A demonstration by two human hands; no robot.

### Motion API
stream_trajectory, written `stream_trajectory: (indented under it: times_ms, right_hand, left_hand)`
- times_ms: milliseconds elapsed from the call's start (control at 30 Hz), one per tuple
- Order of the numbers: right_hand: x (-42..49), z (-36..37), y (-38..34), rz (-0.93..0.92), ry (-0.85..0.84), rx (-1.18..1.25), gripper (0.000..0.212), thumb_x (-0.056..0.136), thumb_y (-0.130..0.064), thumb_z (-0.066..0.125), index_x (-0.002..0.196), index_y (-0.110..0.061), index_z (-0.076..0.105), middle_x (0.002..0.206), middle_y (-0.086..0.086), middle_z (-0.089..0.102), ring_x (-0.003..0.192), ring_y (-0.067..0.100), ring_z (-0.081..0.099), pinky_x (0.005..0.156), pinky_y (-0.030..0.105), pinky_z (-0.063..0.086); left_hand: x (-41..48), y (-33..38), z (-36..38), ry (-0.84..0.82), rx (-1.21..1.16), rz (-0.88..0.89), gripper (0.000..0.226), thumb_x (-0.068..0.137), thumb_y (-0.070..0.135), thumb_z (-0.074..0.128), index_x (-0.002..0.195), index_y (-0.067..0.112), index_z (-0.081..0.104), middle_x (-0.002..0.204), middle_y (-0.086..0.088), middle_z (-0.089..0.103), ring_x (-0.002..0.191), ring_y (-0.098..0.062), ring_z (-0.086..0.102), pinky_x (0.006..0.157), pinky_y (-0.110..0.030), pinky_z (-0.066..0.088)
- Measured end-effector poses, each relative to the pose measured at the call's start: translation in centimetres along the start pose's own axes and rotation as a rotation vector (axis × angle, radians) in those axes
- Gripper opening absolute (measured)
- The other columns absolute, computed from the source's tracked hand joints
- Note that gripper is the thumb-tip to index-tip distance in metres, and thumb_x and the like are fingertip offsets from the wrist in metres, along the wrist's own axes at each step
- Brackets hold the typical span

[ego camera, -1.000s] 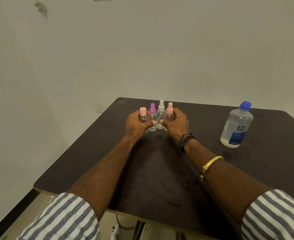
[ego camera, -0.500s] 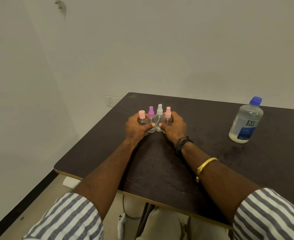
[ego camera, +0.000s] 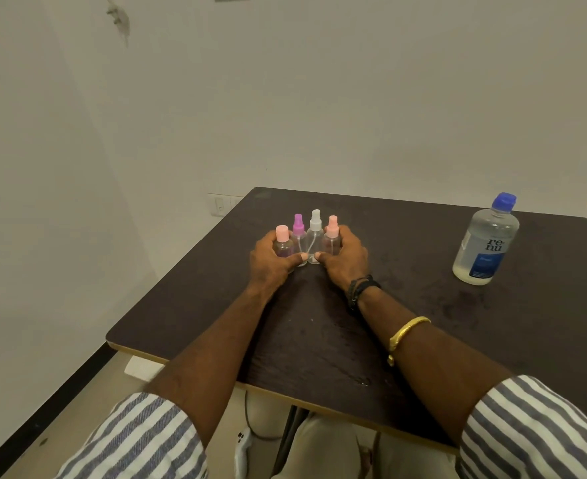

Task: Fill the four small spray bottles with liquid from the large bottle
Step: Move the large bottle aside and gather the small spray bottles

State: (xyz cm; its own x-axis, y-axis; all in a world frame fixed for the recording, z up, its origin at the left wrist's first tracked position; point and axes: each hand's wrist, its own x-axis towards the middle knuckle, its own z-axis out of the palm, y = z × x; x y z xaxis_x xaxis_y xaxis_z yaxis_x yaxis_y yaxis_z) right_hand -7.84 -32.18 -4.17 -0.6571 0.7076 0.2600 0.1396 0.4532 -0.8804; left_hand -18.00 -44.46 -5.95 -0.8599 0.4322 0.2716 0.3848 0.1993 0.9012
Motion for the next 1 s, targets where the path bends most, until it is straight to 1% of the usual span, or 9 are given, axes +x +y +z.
stream_trajectory:
  times_ms: [133,233,400,500,600,700,833,933,1000]
  right_hand:
    - [0.3,-0.5,0.3,0.015,0.03,-0.04,0.049,0.081,-0.008,0.081,0.124,-0.017,0.059,0.116,0.003,0.066,0.104,0.02,0.061,0.085,0.028,0.05]
    - [0.5,-0.8,0.5,0.019,0.03,-0.048,0.049,0.079,-0.009,0.082,0.122,-0.016,0.06,0.115,0.004,0.067,0.105,0.022,0.062,0.084,0.029,0.051]
    - [0.3,-1.1,0.4,0.022,0.03,-0.012,0.062,0.076,-0.01,0.086,0.13,-0.015,0.056,0.123,0.006,0.065,0.102,0.016,0.057,0.084,0.025,0.048]
    - [0.2,-1.4,0.3,0.014,0.049,0.011,0.068,0.074,-0.012,0.088,0.134,-0.017,0.054,0.129,0.009,0.065,0.114,0.023,0.06,0.091,0.031,0.05]
    - [0.1,-1.9,0.0,0.024,0.066,0.05,0.069,0.074,-0.016,0.089,0.133,-0.018,0.054,0.126,0.009,0.067,0.115,0.024,0.063,0.094,0.032,0.052]
    - [0.1,-2.6,-0.4,0.012,0.083,0.049,0.069,0.074,-0.021,0.089,0.134,-0.018,0.054,0.125,0.009,0.067,0.114,0.023,0.064,0.097,0.036,0.055]
    - [-0.3,-4.0,-1.0,-0.027,0.104,0.055,0.067,0.077,-0.028,0.087,0.135,-0.017,0.054,0.129,0.01,0.065,0.117,0.022,0.062,0.098,0.034,0.053]
    - [-0.6,-4.9,-1.6,-0.061,0.139,0.063,0.064,0.081,-0.039,0.083,0.134,-0.016,0.055,0.129,0.009,0.065,0.118,0.021,0.062,0.098,0.034,0.053]
    - [-0.7,-5.6,-2.0,-0.085,0.173,0.058,0.063,0.082,-0.046,0.08,0.133,-0.016,0.056,0.127,0.008,0.065,0.116,0.019,0.062,0.097,0.033,0.054]
  left_hand:
    - [0.0,0.1,-0.1,0.023,0.013,-0.022,0.06,0.068,0.025,0.092,0.121,0.016,0.066,0.112,-0.002,0.071,0.103,-0.022,0.068,0.093,-0.045,0.058]
    - [-0.1,0.3,-0.2,0.023,0.01,-0.016,0.062,0.07,0.022,0.091,0.124,0.015,0.064,0.118,-0.003,0.069,0.107,-0.022,0.066,0.096,-0.045,0.057]
    - [-0.7,0.7,-0.5,0.026,0.005,0.018,0.078,0.069,0.027,0.092,0.135,0.015,0.052,0.128,-0.005,0.062,0.114,-0.023,0.061,0.098,-0.038,0.054]
    - [-1.1,1.1,-0.9,0.049,-0.019,0.046,0.093,0.067,0.035,0.093,0.144,0.018,0.043,0.136,-0.004,0.057,0.121,-0.021,0.057,0.098,-0.03,0.05]
    - [-1.6,2.0,-0.9,0.133,-0.027,0.067,0.106,0.069,0.047,0.089,0.154,0.021,0.03,0.147,-0.004,0.051,0.132,-0.018,0.05,0.103,-0.03,0.044]
    - [-1.9,3.4,-0.3,0.229,-0.029,0.115,0.1,0.078,0.054,0.078,0.157,0.019,0.026,0.157,-0.004,0.04,0.144,-0.019,0.039,0.115,-0.041,0.038]
    - [-1.9,5.4,0.7,0.284,0.066,0.234,0.085,0.087,0.057,0.061,0.155,0.014,0.031,0.158,-0.007,0.038,0.148,-0.025,0.032,0.118,-0.052,0.033]
    - [-2.0,6.8,1.5,0.25,0.128,0.303,0.075,0.093,0.052,0.059,0.153,0.015,0.034,0.157,-0.008,0.04,0.148,-0.026,0.031,0.122,-0.052,0.025]
    - [-2.3,7.8,2.1,0.226,0.135,0.35,0.069,0.093,0.052,0.057,0.15,0.017,0.039,0.154,-0.005,0.044,0.145,-0.022,0.034,0.121,-0.051,0.026]
